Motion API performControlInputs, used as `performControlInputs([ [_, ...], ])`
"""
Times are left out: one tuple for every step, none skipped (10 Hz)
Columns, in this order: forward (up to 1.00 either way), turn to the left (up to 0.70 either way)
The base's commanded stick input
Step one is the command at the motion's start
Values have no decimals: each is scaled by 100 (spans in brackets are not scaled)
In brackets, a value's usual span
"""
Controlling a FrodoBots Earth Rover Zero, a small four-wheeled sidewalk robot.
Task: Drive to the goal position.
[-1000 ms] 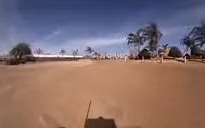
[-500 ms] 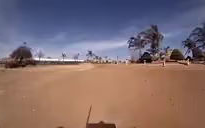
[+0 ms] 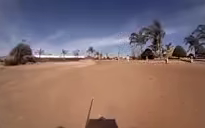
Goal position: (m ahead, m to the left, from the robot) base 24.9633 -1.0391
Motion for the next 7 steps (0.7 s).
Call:
performControlInputs([
  [70, 0],
  [70, 0],
  [70, 0],
  [70, 0],
  [70, 0],
  [70, 0],
  [70, 0],
])
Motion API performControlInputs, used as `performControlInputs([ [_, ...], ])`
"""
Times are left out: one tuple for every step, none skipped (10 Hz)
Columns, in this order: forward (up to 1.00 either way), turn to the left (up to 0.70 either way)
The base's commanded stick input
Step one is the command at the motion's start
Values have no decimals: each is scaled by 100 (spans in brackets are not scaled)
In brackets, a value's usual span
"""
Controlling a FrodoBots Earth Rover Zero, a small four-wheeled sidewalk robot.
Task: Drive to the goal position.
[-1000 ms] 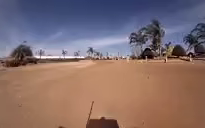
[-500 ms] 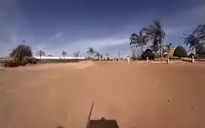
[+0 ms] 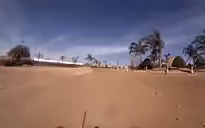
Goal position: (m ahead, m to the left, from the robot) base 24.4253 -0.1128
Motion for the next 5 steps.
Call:
performControlInputs([
  [70, 0],
  [70, 0],
  [70, 0],
  [70, 0],
  [70, 0],
])
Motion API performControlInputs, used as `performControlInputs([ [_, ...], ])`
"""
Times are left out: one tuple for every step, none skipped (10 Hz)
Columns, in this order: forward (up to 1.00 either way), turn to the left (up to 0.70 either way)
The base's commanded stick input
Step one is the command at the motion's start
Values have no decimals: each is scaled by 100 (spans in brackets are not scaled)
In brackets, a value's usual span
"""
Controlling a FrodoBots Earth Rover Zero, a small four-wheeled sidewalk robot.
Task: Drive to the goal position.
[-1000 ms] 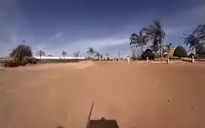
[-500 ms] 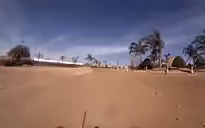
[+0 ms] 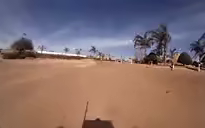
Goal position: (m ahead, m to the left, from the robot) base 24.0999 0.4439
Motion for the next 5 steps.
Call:
performControlInputs([
  [70, 0],
  [70, 0],
  [70, 0],
  [70, 0],
  [70, 0],
])
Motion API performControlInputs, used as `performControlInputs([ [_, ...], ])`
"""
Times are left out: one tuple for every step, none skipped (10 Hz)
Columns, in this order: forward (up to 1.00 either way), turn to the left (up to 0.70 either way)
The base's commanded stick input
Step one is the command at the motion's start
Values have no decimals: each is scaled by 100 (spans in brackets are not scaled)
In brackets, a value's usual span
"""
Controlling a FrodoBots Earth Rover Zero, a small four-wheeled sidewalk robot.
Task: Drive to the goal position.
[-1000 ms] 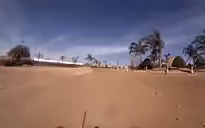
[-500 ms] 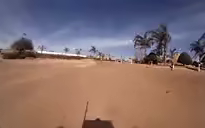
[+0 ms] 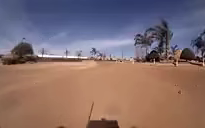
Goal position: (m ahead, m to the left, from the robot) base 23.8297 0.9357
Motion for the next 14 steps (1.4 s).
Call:
performControlInputs([
  [70, 0],
  [70, 0],
  [70, 0],
  [70, 0],
  [70, 0],
  [70, 0],
  [70, 0],
  [70, 0],
  [70, 0],
  [70, 0],
  [70, 0],
  [70, 0],
  [70, 0],
  [70, 0],
])
